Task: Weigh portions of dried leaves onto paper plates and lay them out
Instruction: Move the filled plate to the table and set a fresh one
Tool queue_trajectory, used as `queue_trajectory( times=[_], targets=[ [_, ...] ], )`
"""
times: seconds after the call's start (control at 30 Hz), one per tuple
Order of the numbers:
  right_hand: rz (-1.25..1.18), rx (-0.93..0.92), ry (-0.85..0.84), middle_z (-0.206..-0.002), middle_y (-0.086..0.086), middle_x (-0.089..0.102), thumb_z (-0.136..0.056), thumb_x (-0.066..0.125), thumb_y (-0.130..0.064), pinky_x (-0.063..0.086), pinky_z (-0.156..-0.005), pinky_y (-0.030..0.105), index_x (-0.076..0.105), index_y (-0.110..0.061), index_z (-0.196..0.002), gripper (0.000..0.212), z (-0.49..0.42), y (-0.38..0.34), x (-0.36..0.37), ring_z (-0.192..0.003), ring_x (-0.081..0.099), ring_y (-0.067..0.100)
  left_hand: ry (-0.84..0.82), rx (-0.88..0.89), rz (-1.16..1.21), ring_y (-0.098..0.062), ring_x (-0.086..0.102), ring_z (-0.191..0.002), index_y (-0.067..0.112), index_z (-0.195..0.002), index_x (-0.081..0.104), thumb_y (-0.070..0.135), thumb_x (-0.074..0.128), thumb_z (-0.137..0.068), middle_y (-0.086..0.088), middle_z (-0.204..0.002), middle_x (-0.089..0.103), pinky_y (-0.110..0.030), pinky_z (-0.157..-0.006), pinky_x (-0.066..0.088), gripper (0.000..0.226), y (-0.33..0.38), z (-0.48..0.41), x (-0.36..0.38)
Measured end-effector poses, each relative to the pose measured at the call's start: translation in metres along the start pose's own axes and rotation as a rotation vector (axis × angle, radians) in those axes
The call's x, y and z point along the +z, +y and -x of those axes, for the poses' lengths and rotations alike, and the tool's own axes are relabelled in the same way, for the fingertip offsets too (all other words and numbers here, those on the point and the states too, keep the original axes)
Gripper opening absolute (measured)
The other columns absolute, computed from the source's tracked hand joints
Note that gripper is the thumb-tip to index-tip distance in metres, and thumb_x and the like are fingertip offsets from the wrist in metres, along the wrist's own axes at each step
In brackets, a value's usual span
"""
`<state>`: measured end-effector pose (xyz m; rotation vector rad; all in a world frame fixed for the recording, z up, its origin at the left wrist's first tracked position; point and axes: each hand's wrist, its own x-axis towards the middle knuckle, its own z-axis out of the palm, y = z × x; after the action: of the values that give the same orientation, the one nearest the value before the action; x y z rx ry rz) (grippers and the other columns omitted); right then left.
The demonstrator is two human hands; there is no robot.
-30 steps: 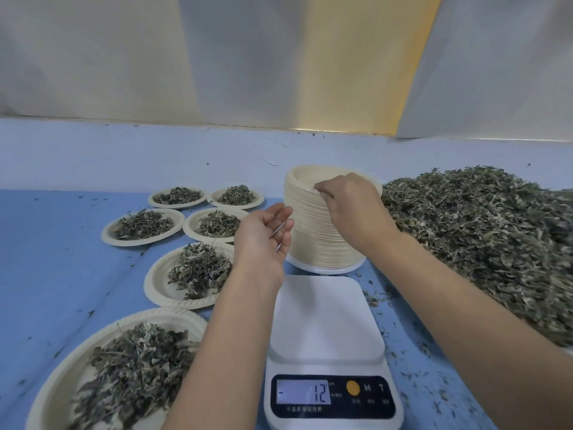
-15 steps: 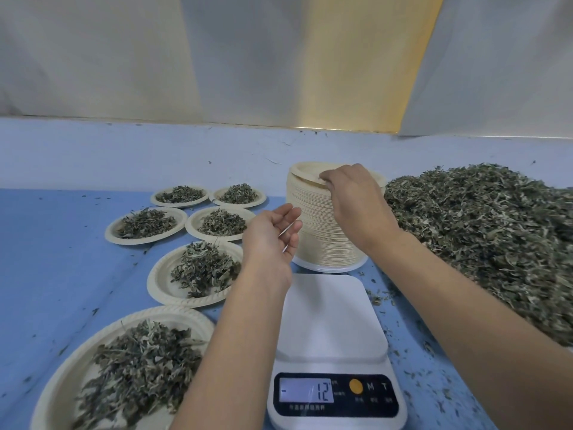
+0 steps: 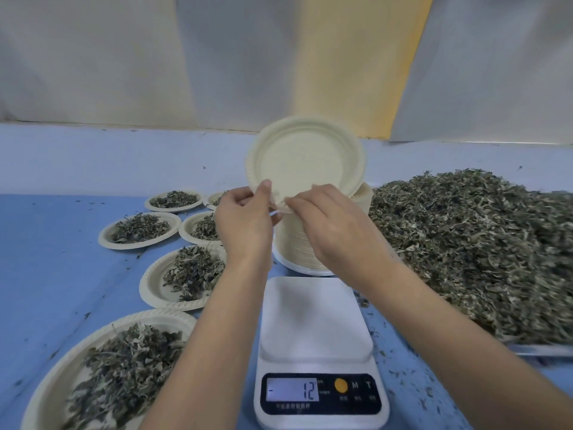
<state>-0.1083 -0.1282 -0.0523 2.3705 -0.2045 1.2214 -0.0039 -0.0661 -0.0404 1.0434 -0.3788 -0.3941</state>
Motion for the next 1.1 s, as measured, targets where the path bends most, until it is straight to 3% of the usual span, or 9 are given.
queue_trajectory(
  times=[0.13, 0.27, 0.33, 0.43, 0.53, 0.63, 0.7, 0.87, 1.1],
  targets=[
    [-0.176, 0.233, -0.099, -0.1, 0.007, 0.071, -0.083, 0.069, -0.015, 0.029, -0.111, 0.04, 0.069, -0.005, -0.11, 0.028, 0.006, -0.007, -0.01, -0.104, 0.061, 0.027, 0.044, 0.045, -0.159, -0.004, 0.051, -0.039, 0.012, -0.081, 0.06, 0.016, 0.071, -0.082, 0.002, -0.06, 0.06, -0.019, -0.049, 0.046, 0.012, -0.002, 0.003, -0.014],
    [-0.284, 0.698, 0.101, -0.14, 0.008, 0.048, -0.092, 0.06, -0.015, 0.018, -0.109, 0.024, 0.049, -0.006, -0.135, 0.045, 0.012, -0.005, -0.023, -0.133, 0.035, 0.024, 0.018, 0.047, -0.26, -0.003, 0.053, -0.045, 0.021, -0.078, 0.062, 0.02, 0.073, -0.079, 0.014, -0.05, 0.061, -0.02, -0.051, 0.047, 0.011, 0.004, 0.008, -0.028],
    [-0.356, 0.964, 0.177, -0.14, 0.006, 0.048, -0.092, 0.058, -0.011, 0.027, -0.105, 0.02, 0.044, -0.009, -0.14, 0.05, 0.017, 0.001, -0.029, -0.125, 0.042, 0.015, -0.023, 0.048, -0.307, -0.003, 0.056, -0.048, 0.021, -0.08, 0.066, 0.021, 0.073, -0.079, 0.013, -0.056, 0.063, -0.016, -0.046, 0.045, 0.007, 0.007, 0.011, -0.036],
    [-0.467, 1.192, 0.202, -0.105, -0.007, 0.067, -0.088, 0.062, -0.015, 0.041, -0.075, 0.003, 0.061, -0.014, -0.124, 0.036, 0.027, 0.005, -0.037, -0.085, 0.058, -0.004, -0.108, 0.071, -0.43, 0.0, 0.054, -0.044, 0.025, -0.075, 0.071, 0.021, 0.072, -0.079, 0.012, -0.056, 0.065, -0.015, -0.045, 0.043, 0.006, 0.012, 0.016, -0.047],
    [-0.624, 1.292, 0.158, -0.081, -0.015, 0.067, -0.081, 0.068, -0.016, 0.054, -0.078, 0.02, 0.07, -0.026, -0.092, 0.015, 0.036, 0.006, -0.043, -0.076, 0.063, -0.004, -0.183, 0.038, -0.528, -0.005, 0.05, -0.043, 0.033, -0.051, 0.07, 0.017, 0.07, -0.079, 0.01, -0.05, 0.062, -0.022, -0.052, 0.046, 0.032, 0.019, 0.017, -0.058],
    [-0.769, 1.368, -0.002, -0.079, -0.007, 0.073, -0.076, 0.07, -0.01, 0.057, -0.084, 0.042, 0.07, -0.03, -0.075, 0.021, 0.044, 0.01, -0.048, -0.081, 0.069, 0.014, -0.306, -0.056, -0.674, -0.008, 0.049, -0.039, 0.017, -0.061, 0.074, 0.01, 0.067, -0.081, 0.0, -0.053, 0.062, -0.019, -0.043, 0.045, 0.023, 0.025, 0.015, -0.064],
    [-0.755, 1.398, -0.128, -0.074, -0.002, 0.073, -0.076, 0.071, -0.007, 0.058, -0.081, 0.042, 0.072, -0.026, -0.071, 0.019, 0.049, 0.013, -0.05, -0.077, 0.069, 0.018, -0.405, -0.161, -0.772, -0.006, 0.05, -0.033, 0.002, -0.078, 0.071, 0.007, 0.064, -0.084, -0.002, -0.047, 0.061, -0.013, -0.037, 0.041, 0.01, 0.027, 0.015, -0.067],
    [-0.739, 1.429, -0.392, -0.064, 0.004, 0.064, -0.082, 0.067, -0.01, 0.054, -0.066, 0.034, 0.072, -0.009, -0.076, 0.008, 0.057, 0.02, -0.047, -0.055, 0.056, 0.017, -0.492, -0.417, -0.78, -0.012, 0.065, -0.047, -0.002, -0.089, 0.069, 0.011, 0.071, -0.082, -0.01, -0.061, 0.07, -0.017, -0.042, 0.049, 0.015, 0.022, 0.011, -0.075],
    [-0.743, 1.5, -0.512, -0.077, 0.015, 0.064, -0.089, 0.059, -0.017, 0.054, -0.053, 0.023, 0.064, 0.01, -0.091, 0.028, 0.066, 0.018, -0.033, -0.05, 0.059, 0.01, -0.468, -0.437, -0.829, -0.01, 0.062, -0.041, 0.002, -0.087, 0.067, 0.009, 0.07, -0.083, -0.007, -0.056, 0.068, -0.017, -0.039, 0.048, 0.009, 0.011, 0.009, -0.076]
  ],
)
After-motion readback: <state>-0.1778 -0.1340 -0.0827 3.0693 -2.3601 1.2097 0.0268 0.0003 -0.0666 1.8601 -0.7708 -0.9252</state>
